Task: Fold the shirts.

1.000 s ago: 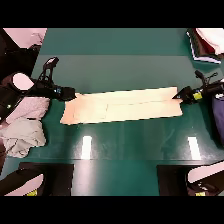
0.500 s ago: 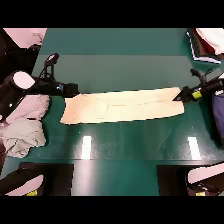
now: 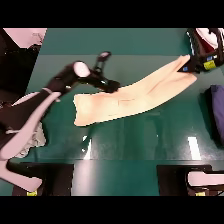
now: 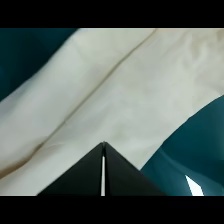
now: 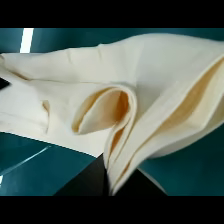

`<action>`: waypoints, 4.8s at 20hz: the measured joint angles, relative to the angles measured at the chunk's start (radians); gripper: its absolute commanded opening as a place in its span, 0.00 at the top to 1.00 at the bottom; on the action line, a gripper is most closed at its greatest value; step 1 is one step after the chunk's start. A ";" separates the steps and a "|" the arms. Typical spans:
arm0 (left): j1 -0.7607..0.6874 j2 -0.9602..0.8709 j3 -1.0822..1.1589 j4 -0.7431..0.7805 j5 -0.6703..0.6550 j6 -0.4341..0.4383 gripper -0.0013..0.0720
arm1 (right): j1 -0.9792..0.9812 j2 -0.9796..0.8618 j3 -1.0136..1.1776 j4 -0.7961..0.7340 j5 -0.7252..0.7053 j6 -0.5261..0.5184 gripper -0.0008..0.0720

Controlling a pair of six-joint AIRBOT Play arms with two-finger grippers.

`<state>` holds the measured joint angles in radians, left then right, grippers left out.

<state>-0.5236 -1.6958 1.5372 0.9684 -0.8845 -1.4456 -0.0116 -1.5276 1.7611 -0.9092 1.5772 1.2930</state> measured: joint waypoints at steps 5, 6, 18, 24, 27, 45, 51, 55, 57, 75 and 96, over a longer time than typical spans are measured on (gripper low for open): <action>-0.092 -0.211 0.174 -0.037 0.003 0.006 0.94 | 0.142 0.011 0.106 0.000 0.005 0.034 0.97; -0.100 -0.233 0.191 -0.041 0.007 0.006 0.94 | 0.169 0.012 0.116 0.000 0.005 0.039 0.97; 0.022 -0.184 0.243 0.032 -0.069 0.003 0.94 | 0.375 0.013 0.139 -0.002 -0.034 0.027 0.97; 0.210 0.039 0.245 0.197 -0.175 0.003 0.94 | 0.510 -0.010 0.139 0.001 -0.113 -0.010 0.97; 0.306 0.154 0.245 0.272 -0.210 0.004 0.94 | 0.622 -0.072 0.139 0.002 -0.170 -0.024 0.54; 0.457 0.361 0.171 0.299 -0.380 0.040 0.94 | 0.482 -0.177 0.009 -0.210 -0.164 -0.002 0.08; 0.457 0.361 0.122 0.265 -0.355 0.056 0.94 | 0.242 -0.202 -0.243 0.003 -0.291 -0.002 0.14; 0.457 0.361 0.116 0.222 -0.317 0.060 0.94 | 0.225 -0.277 -0.299 0.151 -0.299 -0.049 0.15; 0.457 0.362 0.114 0.200 -0.307 0.063 0.94 | 0.251 -0.314 -0.310 0.202 -0.301 -0.067 0.15; 0.394 0.362 0.113 0.099 -0.331 0.066 0.94 | 0.098 -0.086 -0.322 0.242 -0.435 -0.132 0.97; 0.175 0.362 0.113 0.095 -0.179 0.066 0.94 | -0.660 0.208 -0.251 0.103 -0.601 -0.114 0.97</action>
<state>-0.3481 -1.3342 1.6505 1.0637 -1.0630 -1.3792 -0.6720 -1.3197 1.5105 -0.8059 0.9764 1.1786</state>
